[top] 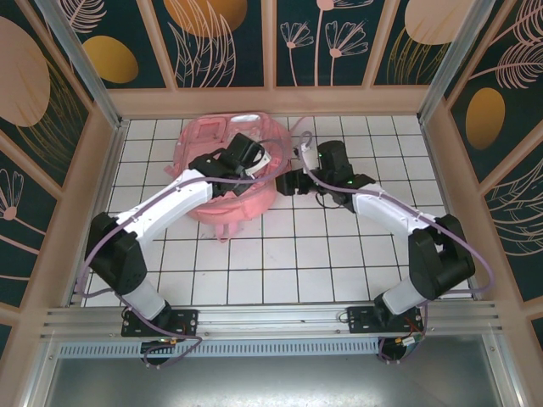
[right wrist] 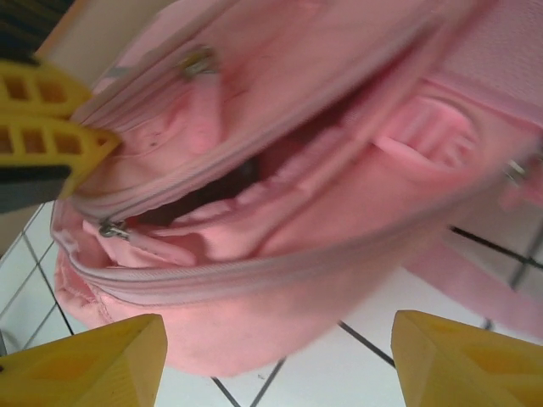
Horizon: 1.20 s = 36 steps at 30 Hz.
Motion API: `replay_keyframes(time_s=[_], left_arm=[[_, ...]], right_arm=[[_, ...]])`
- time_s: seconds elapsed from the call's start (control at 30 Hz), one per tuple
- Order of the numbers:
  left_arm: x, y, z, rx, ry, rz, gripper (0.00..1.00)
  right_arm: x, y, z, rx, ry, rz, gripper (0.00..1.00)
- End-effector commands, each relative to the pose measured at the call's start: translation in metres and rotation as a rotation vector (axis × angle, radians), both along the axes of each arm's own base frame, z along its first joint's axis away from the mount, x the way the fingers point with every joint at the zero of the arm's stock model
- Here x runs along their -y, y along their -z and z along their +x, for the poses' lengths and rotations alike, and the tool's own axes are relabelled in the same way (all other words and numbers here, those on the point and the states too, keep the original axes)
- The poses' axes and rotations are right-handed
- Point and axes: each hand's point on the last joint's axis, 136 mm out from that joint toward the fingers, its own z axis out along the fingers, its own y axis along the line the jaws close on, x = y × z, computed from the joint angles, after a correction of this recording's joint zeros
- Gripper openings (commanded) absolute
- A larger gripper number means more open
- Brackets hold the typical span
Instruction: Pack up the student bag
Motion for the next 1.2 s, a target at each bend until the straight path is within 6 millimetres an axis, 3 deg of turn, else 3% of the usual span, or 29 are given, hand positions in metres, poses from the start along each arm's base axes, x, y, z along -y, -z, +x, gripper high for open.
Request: replay_keyframes(time_s=[0.0, 0.23, 0.43, 0.53, 0.7, 1.03, 1.17], left_arm=[[0.009, -0.052, 0.002, 0.143, 0.015, -0.146, 0.00], [0.009, -0.068, 0.000, 0.201, -0.014, -0.246, 0.00], [0.008, -0.078, -0.001, 0.232, -0.031, -0.300, 0.00], [0.010, -0.077, -0.001, 0.227, -0.024, -0.306, 0.00], [0.012, -0.076, 0.000, 0.223, -0.022, -0.315, 0.00], [0.015, -0.076, 0.002, 0.215, -0.020, -0.324, 0.00], [0.015, -0.075, 0.001, 0.213, -0.020, -0.327, 0.00]], right_arm=[[-0.020, -0.016, -0.002, 0.193, -0.162, 0.043, 0.70], [-0.053, -0.011, -0.026, 0.215, -0.366, 0.069, 0.55], [-0.060, -0.006, -0.040, 0.209, -0.433, 0.105, 0.54], [-0.064, -0.004, -0.037, 0.212, -0.428, 0.098, 0.54], [-0.073, -0.002, -0.034, 0.213, -0.436, 0.092, 0.44], [-0.087, -0.006, -0.048, 0.226, -0.489, 0.118, 0.38], [-0.089, -0.009, -0.044, 0.242, -0.458, 0.109, 0.21]])
